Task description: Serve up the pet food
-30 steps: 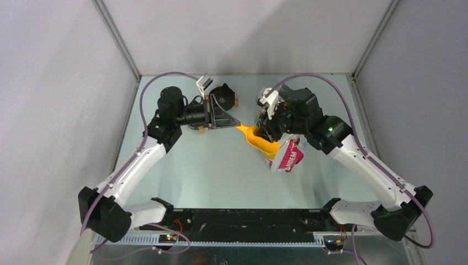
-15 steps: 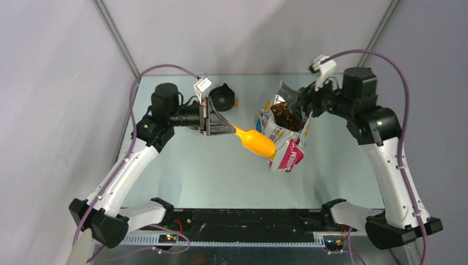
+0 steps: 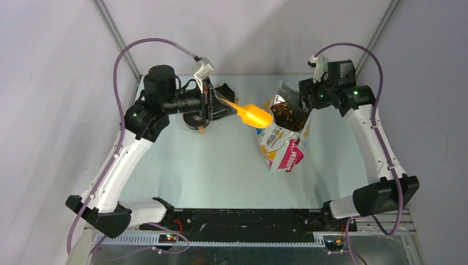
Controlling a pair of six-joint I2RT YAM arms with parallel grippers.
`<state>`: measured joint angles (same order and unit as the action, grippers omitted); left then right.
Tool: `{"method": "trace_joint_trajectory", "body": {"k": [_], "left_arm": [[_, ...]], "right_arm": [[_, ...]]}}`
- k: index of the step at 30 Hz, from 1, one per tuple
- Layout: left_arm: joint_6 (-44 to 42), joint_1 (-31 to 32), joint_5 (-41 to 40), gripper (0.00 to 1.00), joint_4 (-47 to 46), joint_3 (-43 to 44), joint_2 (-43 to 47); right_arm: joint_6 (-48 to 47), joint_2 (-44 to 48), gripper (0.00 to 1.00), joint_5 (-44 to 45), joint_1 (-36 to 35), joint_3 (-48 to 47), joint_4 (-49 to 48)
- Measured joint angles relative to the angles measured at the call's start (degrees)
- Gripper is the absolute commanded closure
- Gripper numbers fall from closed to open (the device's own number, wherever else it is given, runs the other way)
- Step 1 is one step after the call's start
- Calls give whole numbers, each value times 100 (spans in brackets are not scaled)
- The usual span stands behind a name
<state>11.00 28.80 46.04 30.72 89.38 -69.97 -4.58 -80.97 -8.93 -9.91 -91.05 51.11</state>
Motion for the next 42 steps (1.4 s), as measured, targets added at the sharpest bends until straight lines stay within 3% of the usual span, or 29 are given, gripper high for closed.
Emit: {"method": "trace_joint_trajectory", "body": {"k": [4,8,9,10,20,27,35,42], "left_arm": [[-658,249,-553,100,455,44,-59],[-1176,400,-839,100,717,164,-57],[-1263,413,-837,100,726,186,-48],[-1316,420,-822,100,719,192,-35],[-1513,501,-564,100,710,339,17],[-1067,566,-1414,100,319,863,-356],[-1357,1115,-2157,100,704,1624,-1456],[-1755,1862,-3560,100,1084,1617,-2033]], "right_arm": [[96,-105,55,-17,2,129,131],[114,-136,85,-55,4,129,166],[116,-144,97,-68,9,129,166],[129,-155,100,-83,17,122,170],[50,-334,100,-518,160,-251,476],[28,-844,100,-1027,35,-1182,922],[192,-787,100,-1054,-586,-1134,767],[374,-516,100,-986,-796,-872,623]]}}
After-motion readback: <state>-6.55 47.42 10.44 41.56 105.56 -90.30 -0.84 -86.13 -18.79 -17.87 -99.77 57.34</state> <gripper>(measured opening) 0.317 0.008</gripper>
